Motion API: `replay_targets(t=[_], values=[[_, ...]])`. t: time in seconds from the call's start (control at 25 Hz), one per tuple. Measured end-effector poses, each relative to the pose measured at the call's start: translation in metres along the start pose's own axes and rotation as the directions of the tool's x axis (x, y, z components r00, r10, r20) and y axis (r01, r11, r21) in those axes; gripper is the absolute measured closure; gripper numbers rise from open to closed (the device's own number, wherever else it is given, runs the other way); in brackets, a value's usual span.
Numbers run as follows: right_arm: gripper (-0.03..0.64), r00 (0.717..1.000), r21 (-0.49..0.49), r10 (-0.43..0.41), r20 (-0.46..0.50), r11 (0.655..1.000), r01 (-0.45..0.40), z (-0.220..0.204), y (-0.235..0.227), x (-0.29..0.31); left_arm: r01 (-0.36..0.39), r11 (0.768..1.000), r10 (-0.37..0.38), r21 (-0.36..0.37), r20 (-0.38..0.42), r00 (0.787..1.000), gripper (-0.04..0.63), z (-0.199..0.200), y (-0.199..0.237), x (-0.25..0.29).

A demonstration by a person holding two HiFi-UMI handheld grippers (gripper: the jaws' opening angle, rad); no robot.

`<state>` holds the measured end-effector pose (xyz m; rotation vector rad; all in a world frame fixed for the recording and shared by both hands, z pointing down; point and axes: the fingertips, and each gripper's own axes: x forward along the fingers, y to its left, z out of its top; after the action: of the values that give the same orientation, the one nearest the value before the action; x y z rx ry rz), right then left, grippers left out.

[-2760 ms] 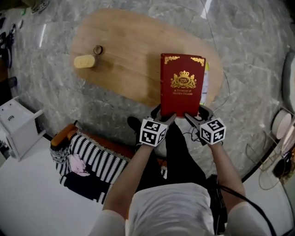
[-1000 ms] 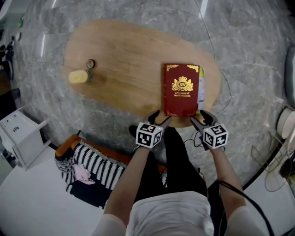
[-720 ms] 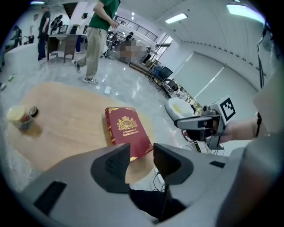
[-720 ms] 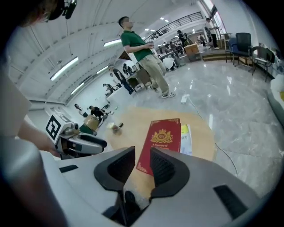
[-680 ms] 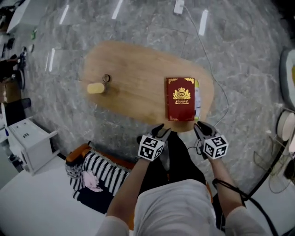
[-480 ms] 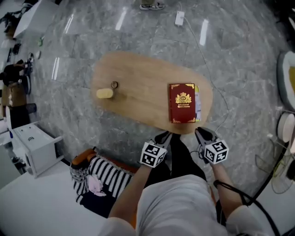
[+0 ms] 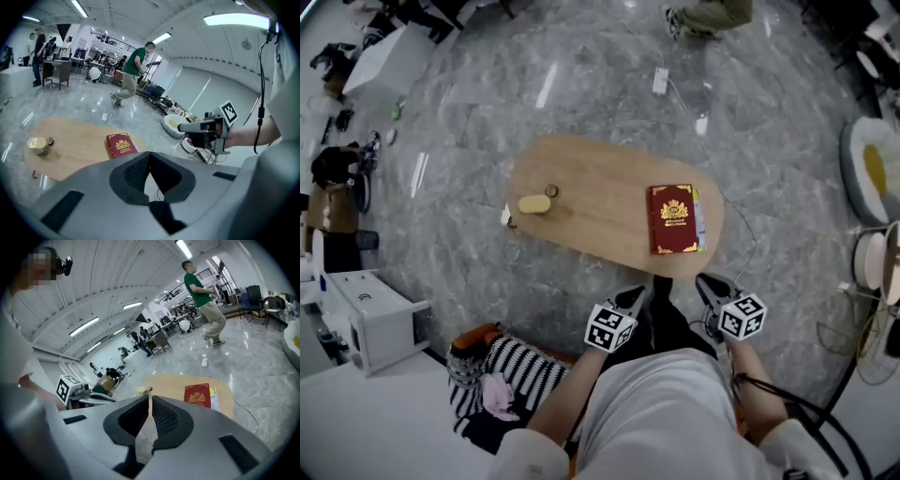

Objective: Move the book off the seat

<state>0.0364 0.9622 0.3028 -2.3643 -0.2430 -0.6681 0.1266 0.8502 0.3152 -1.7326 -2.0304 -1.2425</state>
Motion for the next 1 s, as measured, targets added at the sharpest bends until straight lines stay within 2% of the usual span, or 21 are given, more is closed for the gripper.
replay_targets(t=[0.16, 0.32, 0.52, 0.8, 1.0], values=[[0.568, 1.0, -0.041, -0.008, 0.024, 0.999, 0.009, -0.003, 0.032, -0.017, -0.002, 1.0, 0.002, 0.025, 0.014, 1.0, 0.594, -0.011, -0.004, -0.037], [0.568, 0.999, -0.072, -0.012, 0.049, 0.997, 0.015, -0.005, 0.06, -0.036, -0.034, 0.999, 0.034, 0.036, 0.0, 0.999, 0.594, -0.023, -0.006, -0.069], [0.566, 0.994, -0.083, -0.05, 0.093, 0.995, 0.058, -0.009, 0.092, -0.065, -0.015, 1.0, 0.015, 0.016, 0.03, 0.999, 0.594, -0.029, -0.016, -0.106], [0.566, 0.978, -0.023, -0.152, 0.143, 0.987, 0.157, -0.031, 0.093, -0.101, 0.011, 0.999, -0.012, 0.041, 0.026, 1.0, 0.594, -0.045, -0.029, -0.127], [0.566, 0.965, 0.017, -0.175, 0.195, 0.984, 0.175, -0.021, 0.082, -0.121, 0.021, 0.998, -0.026, 0.058, 0.081, 0.996, 0.594, -0.024, -0.041, -0.134]])
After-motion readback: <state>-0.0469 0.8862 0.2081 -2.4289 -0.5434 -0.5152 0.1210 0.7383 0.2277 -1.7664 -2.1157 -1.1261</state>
